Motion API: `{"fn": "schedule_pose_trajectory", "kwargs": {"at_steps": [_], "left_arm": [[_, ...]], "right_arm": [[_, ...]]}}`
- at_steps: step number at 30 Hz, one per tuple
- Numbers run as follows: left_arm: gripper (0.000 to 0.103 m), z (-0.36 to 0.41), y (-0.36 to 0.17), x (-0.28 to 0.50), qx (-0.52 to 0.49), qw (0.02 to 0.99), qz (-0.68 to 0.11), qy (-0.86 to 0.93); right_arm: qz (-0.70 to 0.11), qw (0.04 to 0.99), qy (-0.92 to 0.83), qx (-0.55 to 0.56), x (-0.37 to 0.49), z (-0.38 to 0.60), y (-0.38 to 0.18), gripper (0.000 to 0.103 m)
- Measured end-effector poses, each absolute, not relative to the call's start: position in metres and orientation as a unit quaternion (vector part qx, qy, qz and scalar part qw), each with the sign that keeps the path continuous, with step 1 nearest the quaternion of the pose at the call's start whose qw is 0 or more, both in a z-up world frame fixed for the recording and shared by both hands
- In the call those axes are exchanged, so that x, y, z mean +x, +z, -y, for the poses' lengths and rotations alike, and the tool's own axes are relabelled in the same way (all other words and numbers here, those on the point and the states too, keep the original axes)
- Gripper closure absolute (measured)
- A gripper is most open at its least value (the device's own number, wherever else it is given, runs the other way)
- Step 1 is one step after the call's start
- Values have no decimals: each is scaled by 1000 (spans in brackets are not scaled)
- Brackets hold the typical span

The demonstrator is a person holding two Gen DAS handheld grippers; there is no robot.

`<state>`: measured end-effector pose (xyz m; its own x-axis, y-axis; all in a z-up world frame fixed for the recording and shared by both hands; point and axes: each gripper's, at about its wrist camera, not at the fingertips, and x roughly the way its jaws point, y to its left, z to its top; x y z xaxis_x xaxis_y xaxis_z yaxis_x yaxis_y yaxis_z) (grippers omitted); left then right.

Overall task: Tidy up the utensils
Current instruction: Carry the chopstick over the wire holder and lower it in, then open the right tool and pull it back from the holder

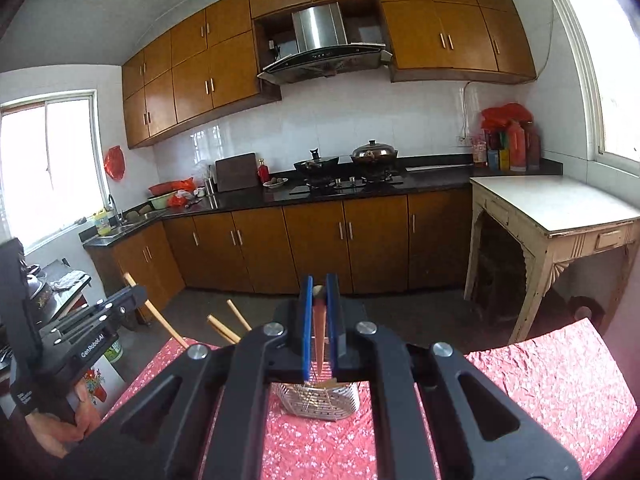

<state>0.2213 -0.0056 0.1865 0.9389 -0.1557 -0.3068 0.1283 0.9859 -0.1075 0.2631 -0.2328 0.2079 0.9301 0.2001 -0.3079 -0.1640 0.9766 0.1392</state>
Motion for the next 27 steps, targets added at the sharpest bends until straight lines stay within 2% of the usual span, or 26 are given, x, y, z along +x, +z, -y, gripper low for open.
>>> {"fn": "schedule_pose_trajectory", "kwargs": {"at_steps": [8, 27], "left_arm": [[96, 29, 203, 264, -51, 988, -132, -55], [96, 39, 146, 326, -44, 980, -186, -56]], "right_arm": [[-197, 975, 92, 51, 315, 222, 202, 95], [-290, 947, 114, 77, 402, 219, 138, 95]]}}
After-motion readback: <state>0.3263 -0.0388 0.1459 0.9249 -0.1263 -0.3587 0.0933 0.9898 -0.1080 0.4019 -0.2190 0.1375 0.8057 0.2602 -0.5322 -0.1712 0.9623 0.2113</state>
